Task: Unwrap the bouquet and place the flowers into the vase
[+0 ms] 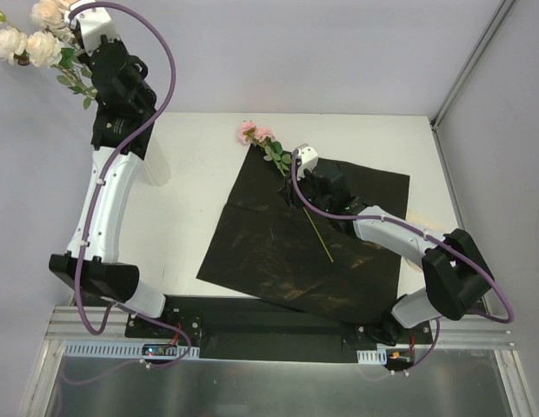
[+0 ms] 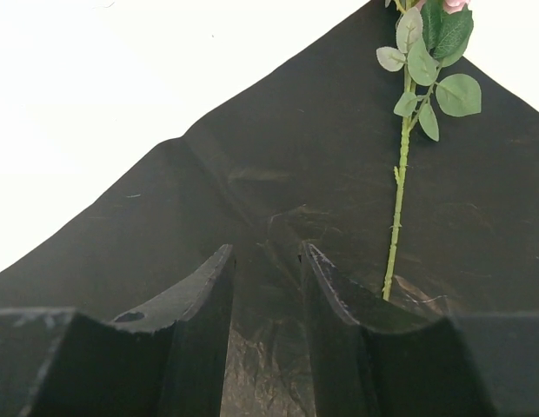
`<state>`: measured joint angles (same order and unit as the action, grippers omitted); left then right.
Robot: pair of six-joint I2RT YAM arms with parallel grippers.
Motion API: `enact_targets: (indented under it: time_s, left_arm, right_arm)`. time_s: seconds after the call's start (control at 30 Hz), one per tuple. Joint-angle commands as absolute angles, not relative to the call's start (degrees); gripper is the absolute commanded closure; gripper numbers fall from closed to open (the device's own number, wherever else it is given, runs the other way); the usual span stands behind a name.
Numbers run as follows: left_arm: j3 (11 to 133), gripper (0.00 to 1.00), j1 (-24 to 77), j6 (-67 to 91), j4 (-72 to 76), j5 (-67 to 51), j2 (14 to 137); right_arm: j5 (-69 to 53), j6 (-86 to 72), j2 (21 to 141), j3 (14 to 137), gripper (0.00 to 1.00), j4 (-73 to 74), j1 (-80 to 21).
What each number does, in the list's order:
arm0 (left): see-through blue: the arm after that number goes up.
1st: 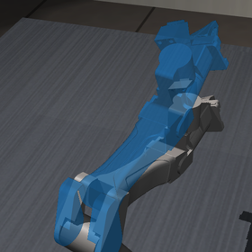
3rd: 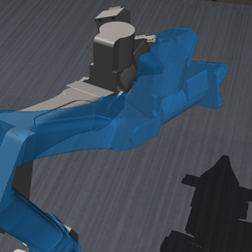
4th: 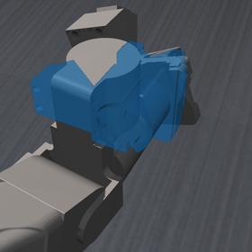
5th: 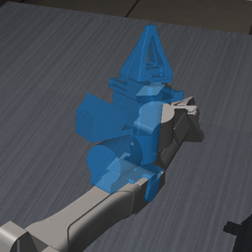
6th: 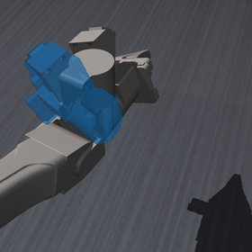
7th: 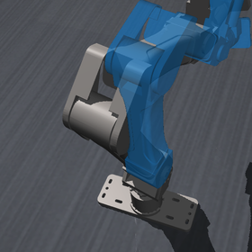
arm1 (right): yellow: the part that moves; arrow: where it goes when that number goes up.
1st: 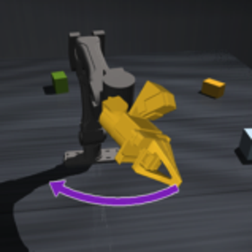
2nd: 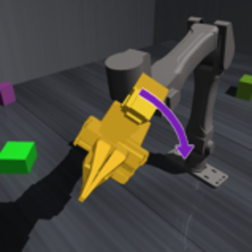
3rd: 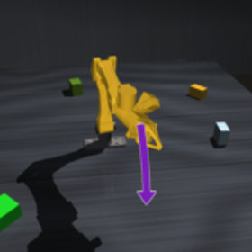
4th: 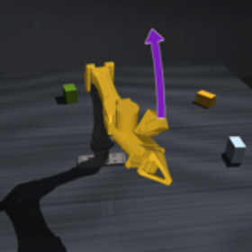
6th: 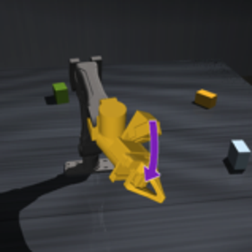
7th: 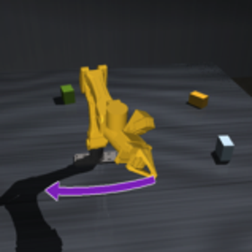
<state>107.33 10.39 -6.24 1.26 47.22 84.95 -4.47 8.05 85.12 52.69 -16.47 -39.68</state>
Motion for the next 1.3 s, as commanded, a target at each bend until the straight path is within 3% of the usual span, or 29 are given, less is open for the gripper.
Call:
enact_targets:
  time_s: [0.0,0.57,0.97,1.23,1.27]
  left_arm:
    - [110.74,1.00,9.76,-13.09,5.71,52.38,88.06]
    - [106.53,1.00,8.61,-15.03,8.26,53.52,89.56]
    - [96.51,0.99,8.61,-11.43,8.09,55.28,88.59]
    - [94.75,0.82,8.61,-9.06,6.33,54.84,90.97]
    - [94.66,0.72,8.61,-8.53,5.28,54.67,90.88]
  right_arm:
    - [-4.39,9.23,83.23,52.82,0.61,-17.84,-39.37]
    - [-4.92,9.76,84.20,53.70,0.61,-16.96,-39.02]
    - [-5.19,10.19,84.90,54.32,0.61,-16.00,-39.02]
    - [-5.19,10.55,85.25,54.93,0.61,-15.21,-38.94]
    - [-5.10,10.46,85.34,55.02,0.61,-15.12,-39.02]
